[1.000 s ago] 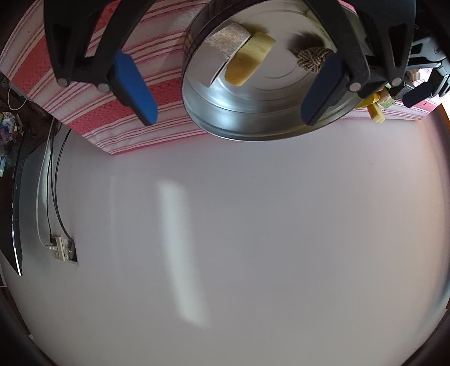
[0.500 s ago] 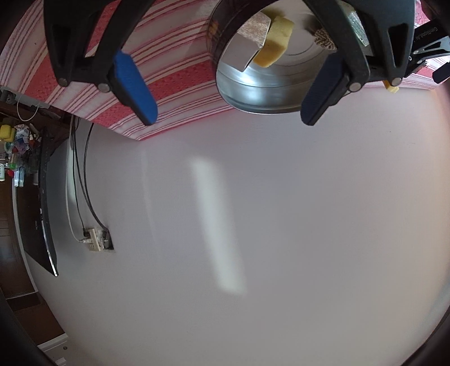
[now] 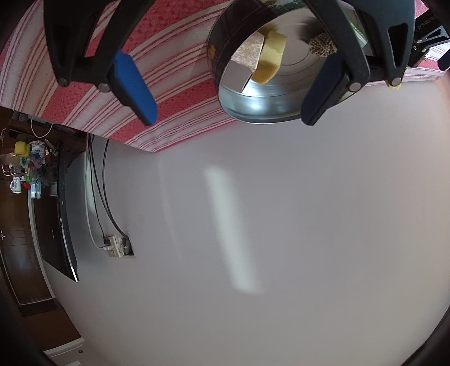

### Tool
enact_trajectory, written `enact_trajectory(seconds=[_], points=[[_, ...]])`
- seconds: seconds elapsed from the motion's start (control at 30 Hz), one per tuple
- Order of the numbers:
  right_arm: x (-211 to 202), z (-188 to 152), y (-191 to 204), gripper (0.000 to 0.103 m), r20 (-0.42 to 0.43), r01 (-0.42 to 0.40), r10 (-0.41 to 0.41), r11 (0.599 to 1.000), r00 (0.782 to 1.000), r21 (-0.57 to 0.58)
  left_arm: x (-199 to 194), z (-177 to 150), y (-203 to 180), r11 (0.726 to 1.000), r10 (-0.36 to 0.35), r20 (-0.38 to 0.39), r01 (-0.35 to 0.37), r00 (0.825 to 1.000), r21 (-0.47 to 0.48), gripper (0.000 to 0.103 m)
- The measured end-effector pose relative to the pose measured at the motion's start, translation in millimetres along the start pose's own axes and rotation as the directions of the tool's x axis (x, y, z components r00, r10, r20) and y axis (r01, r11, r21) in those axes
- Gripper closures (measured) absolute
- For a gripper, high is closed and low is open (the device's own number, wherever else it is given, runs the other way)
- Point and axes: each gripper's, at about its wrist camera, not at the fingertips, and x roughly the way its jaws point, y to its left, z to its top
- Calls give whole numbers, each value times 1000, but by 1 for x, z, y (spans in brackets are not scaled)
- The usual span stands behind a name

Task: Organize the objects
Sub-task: 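Withdraw both grippers from the tin back toward the pile, then grasp another green tissue pack with the right gripper while the left grasps the beige wrapped pastry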

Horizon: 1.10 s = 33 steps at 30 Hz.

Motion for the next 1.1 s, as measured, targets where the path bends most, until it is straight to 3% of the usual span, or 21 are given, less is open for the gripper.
enact_trajectory(seconds=[0.33,0.5,0.9,1.1], points=[[-31,-14,40,0,-17,-48,48,999,999,-25,1,-3,30,1000,1,-37,-2,999,-17,3],[-38,-23,64,0,-64,-96,94,995,993,-13,5,-5,49,999,7,-64,-9,998,-34,2],[-50,-52,146,0,-179,-243,225,966,958,-86,21,-8,112,997,63,-114,-69,991,-41,2],[-51,-66,189,0,-242,-299,258,942,935,-150,38,-10,159,988,111,-190,-128,976,-81,2]])
